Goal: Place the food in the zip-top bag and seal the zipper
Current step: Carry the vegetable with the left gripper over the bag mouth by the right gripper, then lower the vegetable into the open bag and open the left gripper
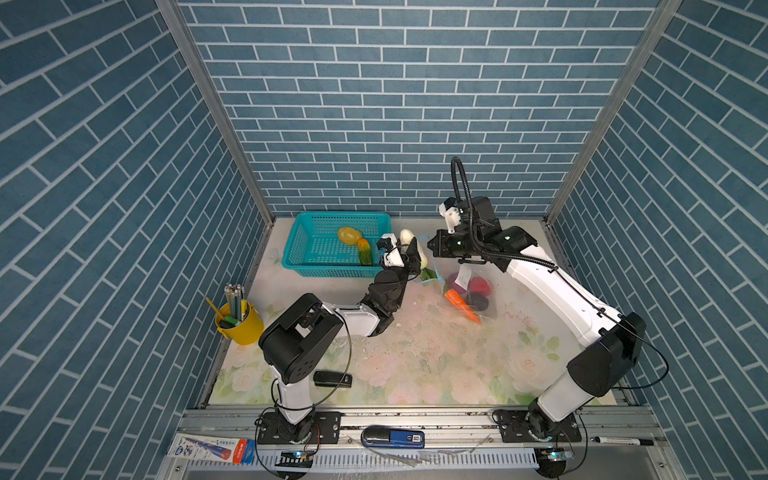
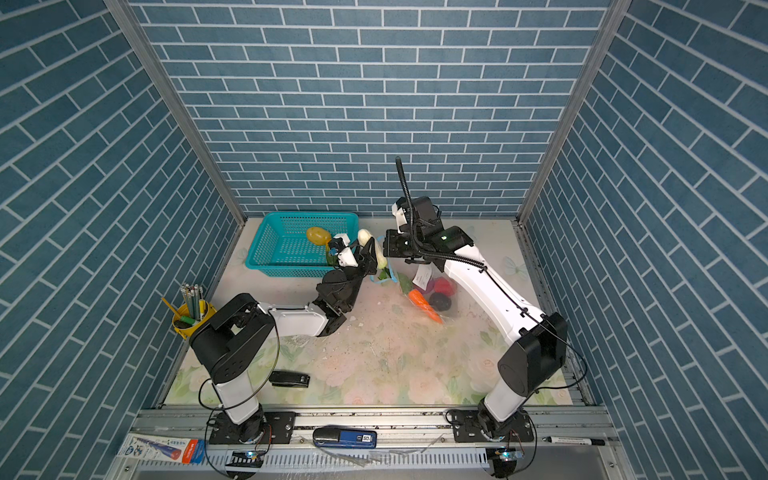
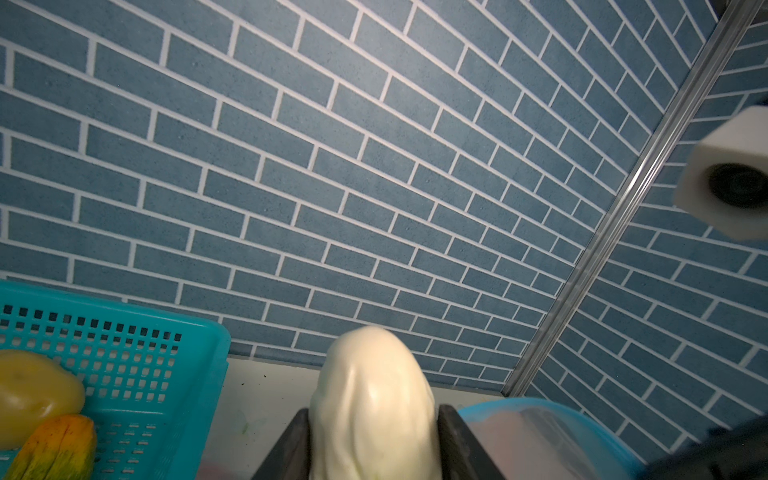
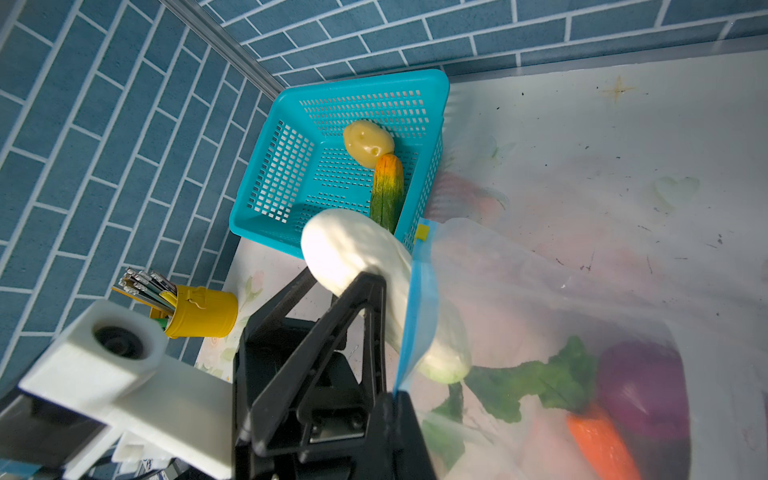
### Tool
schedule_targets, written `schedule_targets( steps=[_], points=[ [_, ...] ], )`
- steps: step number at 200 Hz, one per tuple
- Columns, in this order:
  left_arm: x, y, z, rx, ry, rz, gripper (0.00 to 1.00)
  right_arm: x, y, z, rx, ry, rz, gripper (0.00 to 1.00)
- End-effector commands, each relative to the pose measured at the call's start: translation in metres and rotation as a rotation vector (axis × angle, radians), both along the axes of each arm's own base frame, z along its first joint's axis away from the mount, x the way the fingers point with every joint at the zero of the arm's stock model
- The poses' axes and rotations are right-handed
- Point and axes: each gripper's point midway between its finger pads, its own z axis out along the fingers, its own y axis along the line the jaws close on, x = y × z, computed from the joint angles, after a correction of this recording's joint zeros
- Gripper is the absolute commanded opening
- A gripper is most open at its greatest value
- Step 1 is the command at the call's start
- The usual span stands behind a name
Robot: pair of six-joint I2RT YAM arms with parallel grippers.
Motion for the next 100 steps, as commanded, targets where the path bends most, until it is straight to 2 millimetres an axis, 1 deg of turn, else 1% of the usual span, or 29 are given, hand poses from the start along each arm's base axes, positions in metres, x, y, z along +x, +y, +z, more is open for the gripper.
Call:
schedule_targets(
  steps=[1, 100],
  points=[
    [-0.0011, -0.002, -0.008, 0.012, 0.005, 0.001, 0.52, 0.0008, 0.0025, 0.0249, 0.046, -0.032, 0.001, 0.0],
    [-0.001, -0.0016, -0.0084, 0.016, 0.005, 0.004, 0.6, 0.0003, 0.0023, 0.0246, 0.047, -0.03, 0.0, 0.0]
  ],
)
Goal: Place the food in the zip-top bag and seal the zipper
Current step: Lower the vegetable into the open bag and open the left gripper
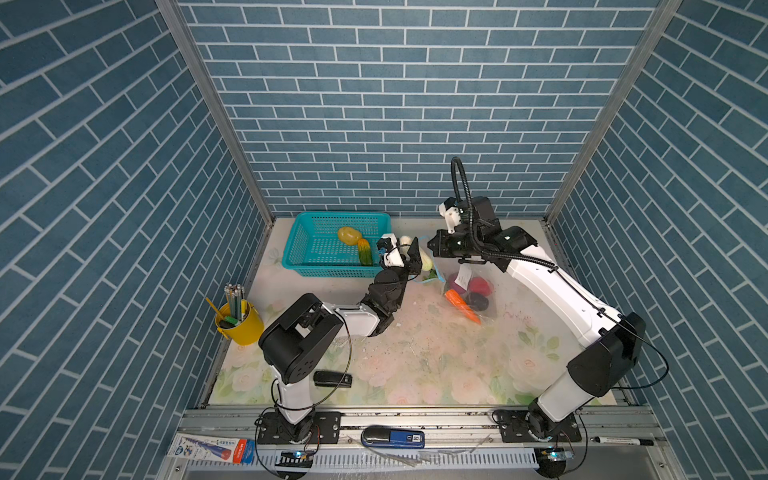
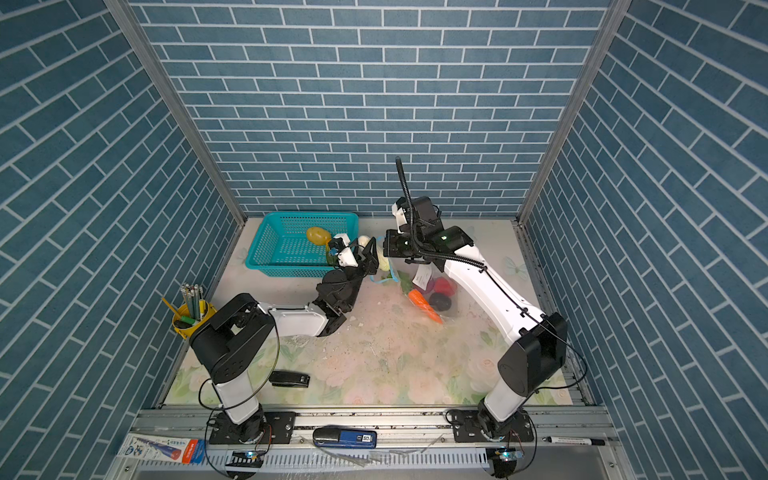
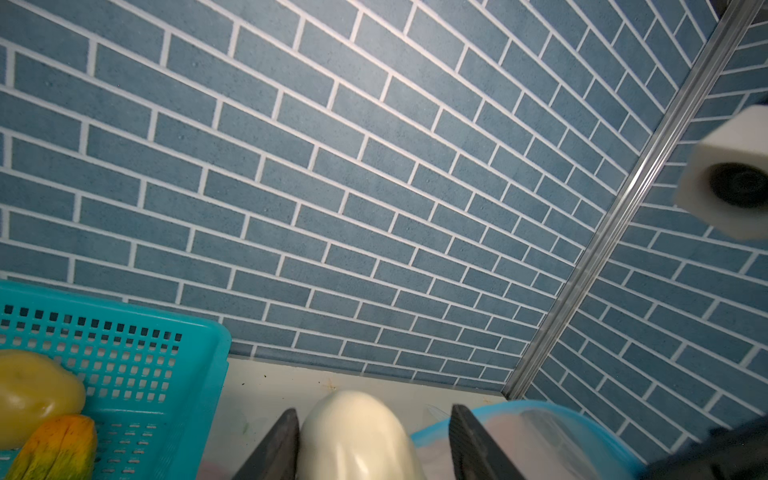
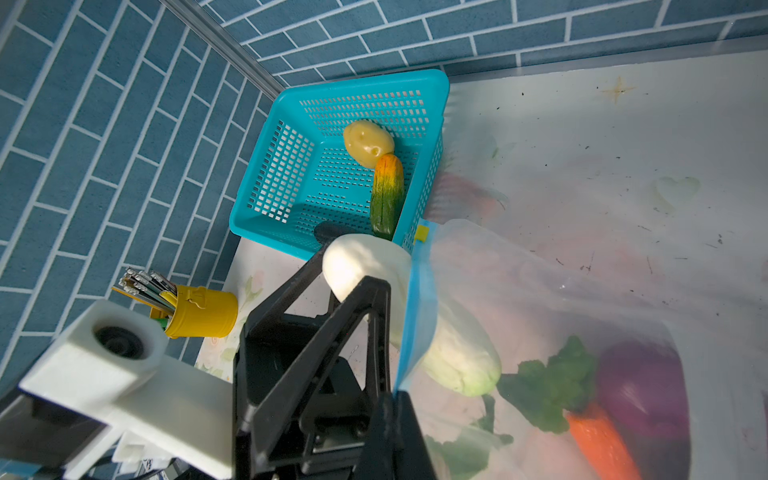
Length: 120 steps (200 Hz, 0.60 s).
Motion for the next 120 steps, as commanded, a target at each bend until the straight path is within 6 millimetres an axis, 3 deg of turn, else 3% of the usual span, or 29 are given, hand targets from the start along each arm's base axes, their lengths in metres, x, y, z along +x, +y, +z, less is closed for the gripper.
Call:
schedule_targets(
  steps=[1, 120],
  points=[
    [-0.0011, -0.002, -0.0081, 0.016, 0.004, 0.001, 0.6, 0.0004, 0.0023, 0.0248, 0.047, -0.031, 0.0, 0.0],
    [-0.0014, -0.0044, -0.0089, 0.035, 0.015, -0.007, 0.71, 0.0009, 0.0024, 0.0241, 0.046, -0.031, -0.002, 0.0]
  ],
)
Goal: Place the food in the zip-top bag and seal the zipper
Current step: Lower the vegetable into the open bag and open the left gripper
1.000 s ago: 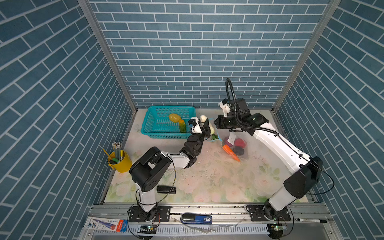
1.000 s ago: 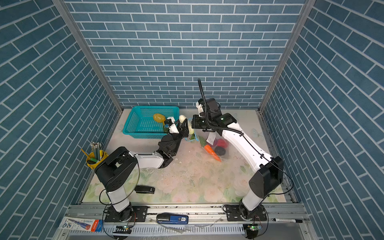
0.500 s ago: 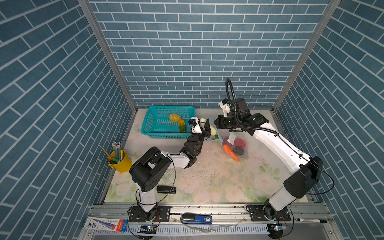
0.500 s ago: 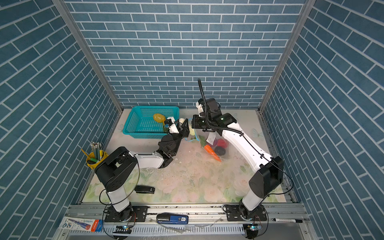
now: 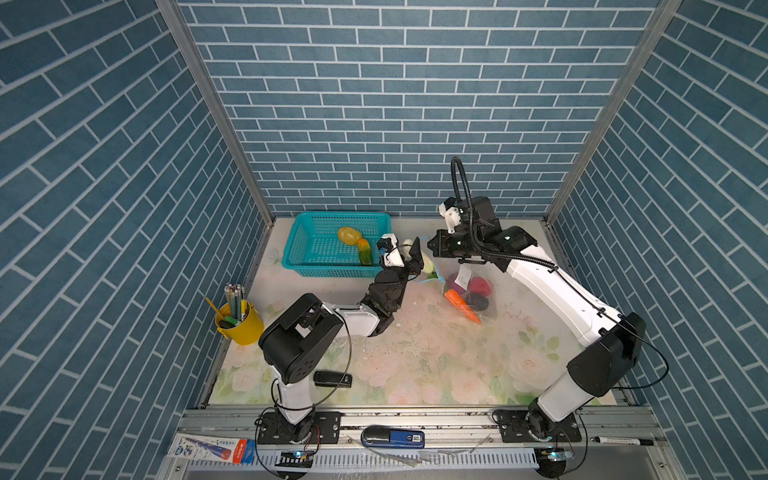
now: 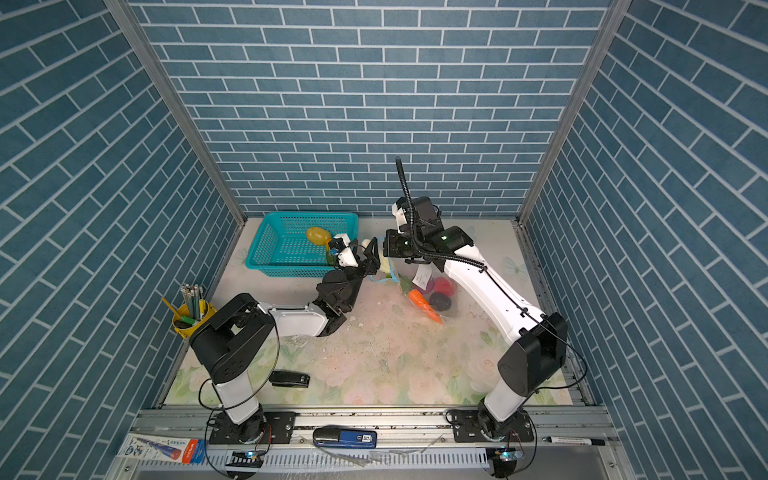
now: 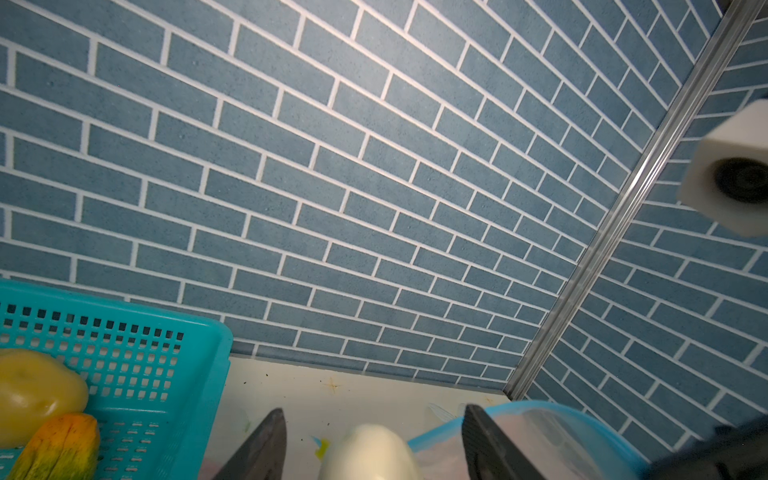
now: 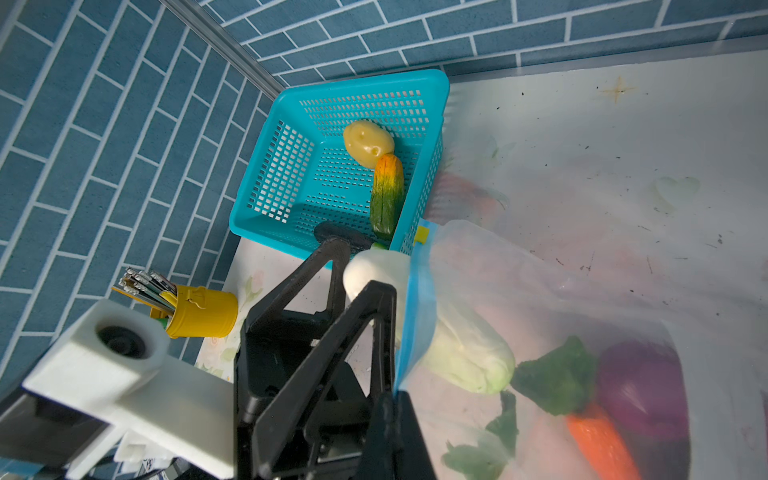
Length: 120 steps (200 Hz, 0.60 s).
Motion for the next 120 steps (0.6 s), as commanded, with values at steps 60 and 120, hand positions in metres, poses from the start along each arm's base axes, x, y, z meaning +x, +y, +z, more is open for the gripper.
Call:
schedule_targets(
  steps=[60, 120],
  points=[
    [-0.0012, -0.0078, -0.0071, 0.037, 0.009, -0.022, 0.73, 0.0006, 0.0018, 0.0245, 0.046, -0.032, -0.003, 0.0],
    [-0.0053, -0.0024, 0.0011, 0.038, 0.012, -0.015, 0.72, -0.0009, 0.0004, 0.0237, 0.04, -0.029, -0.004, 0.0]
  ],
)
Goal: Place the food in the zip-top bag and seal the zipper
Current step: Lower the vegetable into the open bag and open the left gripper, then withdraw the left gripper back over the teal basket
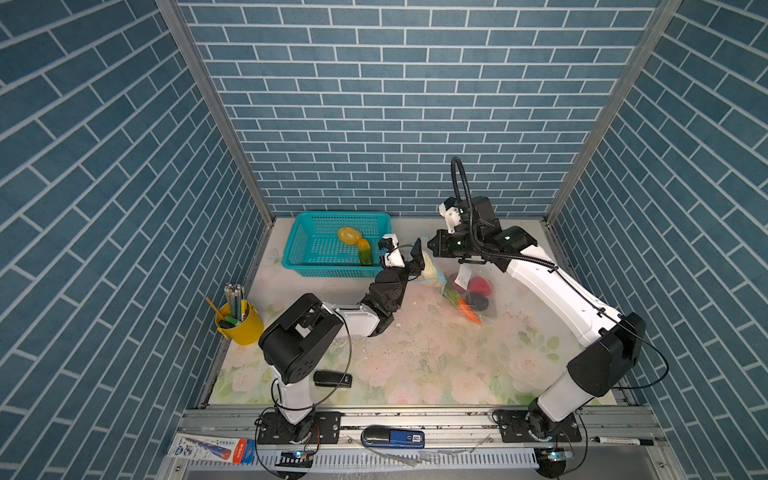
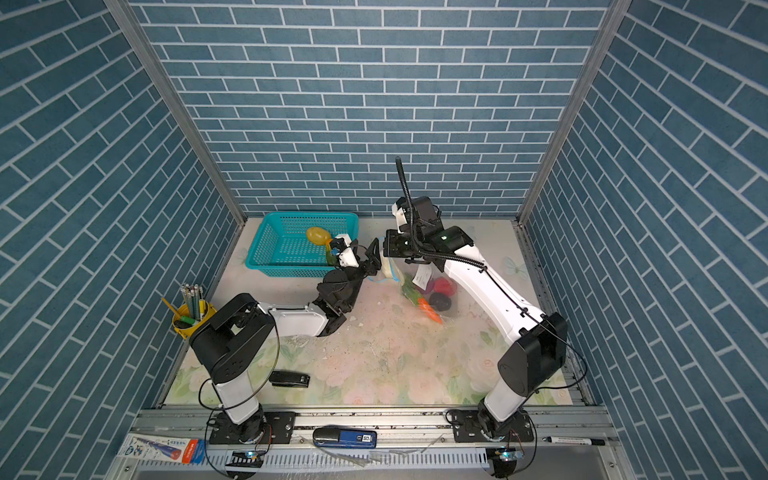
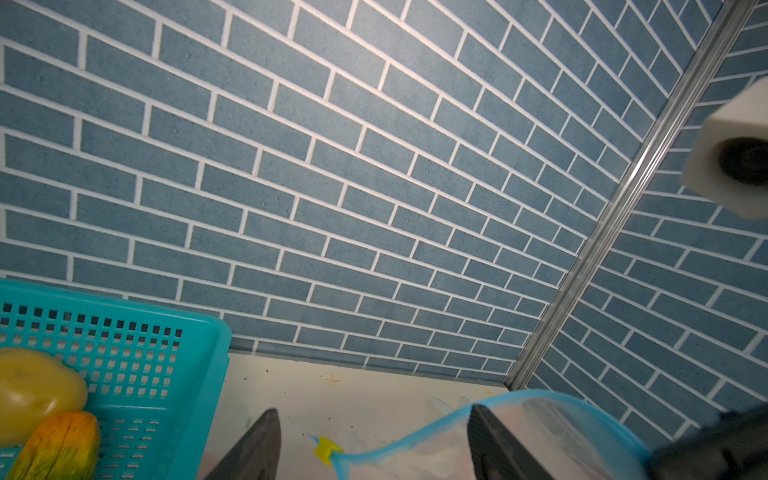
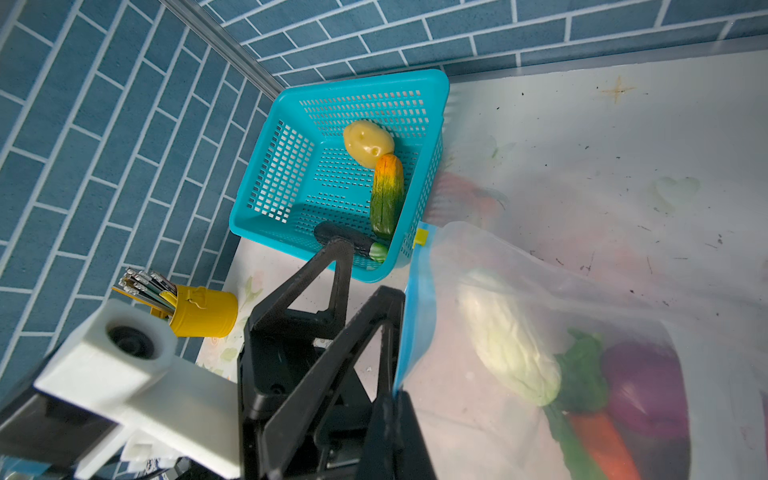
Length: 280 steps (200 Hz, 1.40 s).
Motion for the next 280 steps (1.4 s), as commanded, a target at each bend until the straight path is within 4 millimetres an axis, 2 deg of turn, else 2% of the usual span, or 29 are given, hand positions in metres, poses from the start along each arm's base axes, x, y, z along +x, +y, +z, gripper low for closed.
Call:
schedule_targets(
  steps=[1, 86, 133, 149, 162, 184, 190, 208, 243, 280],
  points=[
    [-0.006, 0.0, 0.005, 0.021, 0.004, -0.005, 0.72, -0.001, 0.0, 0.023, 0.039, -0.029, -0.006, 0.0],
    [-0.02, 0.014, 0.02, 0.225, 0.13, -0.002, 0.73, -0.005, -0.007, 0.016, 0.041, -0.036, -0.025, 0.0],
    [-0.02, 0.033, 0.023, 0.404, 0.251, 0.064, 0.76, -0.007, -0.007, 0.015, 0.046, -0.031, -0.022, 0.0],
    [-0.019, 0.04, 0.023, 0.46, 0.269, 0.076, 0.8, -0.008, -0.008, 0.016, 0.047, -0.034, -0.022, 0.0],
    [-0.02, 0.049, 0.024, 0.491, 0.286, 0.103, 0.9, -0.008, -0.007, 0.016, 0.05, -0.036, -0.021, 0.0],
    [-0.02, 0.065, 0.025, 0.551, 0.346, 0.134, 0.95, -0.009, -0.008, 0.016, 0.056, -0.035, -0.023, 0.0],
    [-0.019, 0.071, 0.024, 0.568, 0.37, 0.151, 0.99, -0.01, -0.008, 0.015, 0.056, -0.034, -0.02, 0.0],
    [-0.02, 0.083, 0.024, 0.611, 0.418, 0.19, 0.99, -0.01, -0.008, 0.016, 0.062, -0.037, -0.021, 0.0],
    [-0.018, 0.104, 0.019, 0.613, 0.491, 0.277, 0.99, -0.012, -0.007, 0.017, 0.072, -0.036, -0.016, 0.0],
    [-0.008, 0.127, 0.011, 0.46, 0.554, 0.288, 0.99, -0.011, -0.006, 0.017, 0.075, -0.037, -0.016, 0.0]
  ],
)
